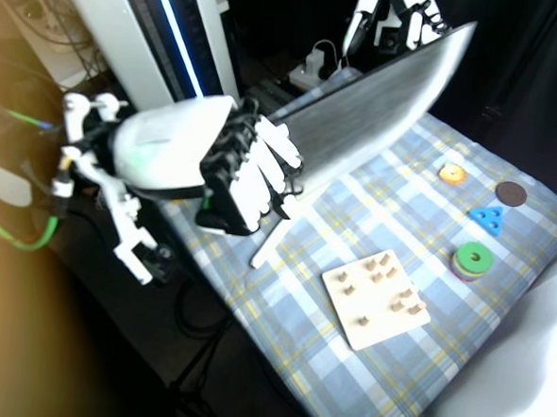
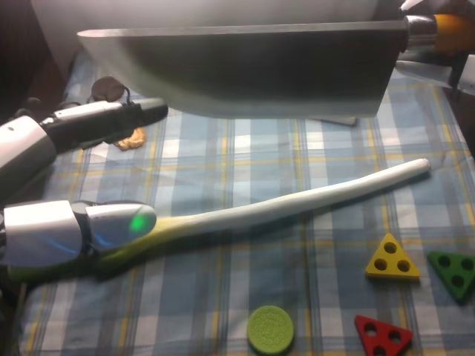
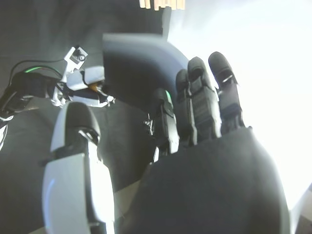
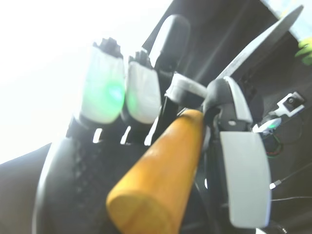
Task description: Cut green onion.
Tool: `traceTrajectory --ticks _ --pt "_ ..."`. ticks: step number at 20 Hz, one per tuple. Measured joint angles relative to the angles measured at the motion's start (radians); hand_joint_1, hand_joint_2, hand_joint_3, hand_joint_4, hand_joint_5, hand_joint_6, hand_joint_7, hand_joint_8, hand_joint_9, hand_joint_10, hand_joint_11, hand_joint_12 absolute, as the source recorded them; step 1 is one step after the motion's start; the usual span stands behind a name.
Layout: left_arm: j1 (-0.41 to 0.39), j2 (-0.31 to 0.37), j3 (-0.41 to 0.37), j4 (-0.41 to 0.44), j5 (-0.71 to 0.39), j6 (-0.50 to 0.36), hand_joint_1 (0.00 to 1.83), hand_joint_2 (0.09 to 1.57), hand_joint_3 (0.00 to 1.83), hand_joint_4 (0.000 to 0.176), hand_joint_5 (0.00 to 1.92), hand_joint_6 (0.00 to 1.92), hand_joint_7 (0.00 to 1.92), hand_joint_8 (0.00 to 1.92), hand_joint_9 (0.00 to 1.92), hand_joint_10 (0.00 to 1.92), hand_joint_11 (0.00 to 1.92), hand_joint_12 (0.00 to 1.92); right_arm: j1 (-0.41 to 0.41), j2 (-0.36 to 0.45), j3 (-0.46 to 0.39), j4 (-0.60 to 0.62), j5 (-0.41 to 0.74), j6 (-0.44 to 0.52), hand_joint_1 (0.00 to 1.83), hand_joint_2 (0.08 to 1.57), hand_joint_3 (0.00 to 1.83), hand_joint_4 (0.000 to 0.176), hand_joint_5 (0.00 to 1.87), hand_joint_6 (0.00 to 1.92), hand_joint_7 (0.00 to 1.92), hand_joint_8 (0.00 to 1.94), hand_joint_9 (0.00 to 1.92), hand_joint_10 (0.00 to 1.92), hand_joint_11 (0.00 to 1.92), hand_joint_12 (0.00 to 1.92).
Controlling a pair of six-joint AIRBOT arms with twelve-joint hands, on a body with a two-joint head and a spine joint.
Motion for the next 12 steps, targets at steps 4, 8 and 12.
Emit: traceTrajectory --ticks 4,8,12 --pt "-0.008 0.010 -0.011 0.098 0.074 -0.001 0.23 1.25 0.02 0.127 0.43 0.00 0.38 0.00 0.33 0.00 0.00 0.75 -0.018 -0.004 0.000 0.008 -0.002 0.000 0.76 1.38 0.00 0.000 1.02 1.92 1.28 1.94 1.43 1.92 1.46 1.92" --pt "-0.053 0.008 -0.013 0.189 0.166 -0.003 0.00 1.34 0.01 0.085 0.31 0.00 0.31 0.01 0.25 0.01 0.00 0.46 -0.018 -0.017 0.001 0.008 -0.002 0.001 0.75 1.38 0.00 0.000 1.03 1.92 1.29 1.94 1.43 1.92 1.46 1.92" --pt "-0.109 -0.026 0.005 0.236 0.294 0.020 0.00 1.32 0.00 0.047 0.19 0.00 0.22 0.00 0.19 0.00 0.00 0.19 -0.037 -0.013 -0.003 0.040 0.019 0.002 0.69 1.40 0.01 0.018 0.99 1.92 1.28 1.94 1.40 1.92 1.43 1.92"
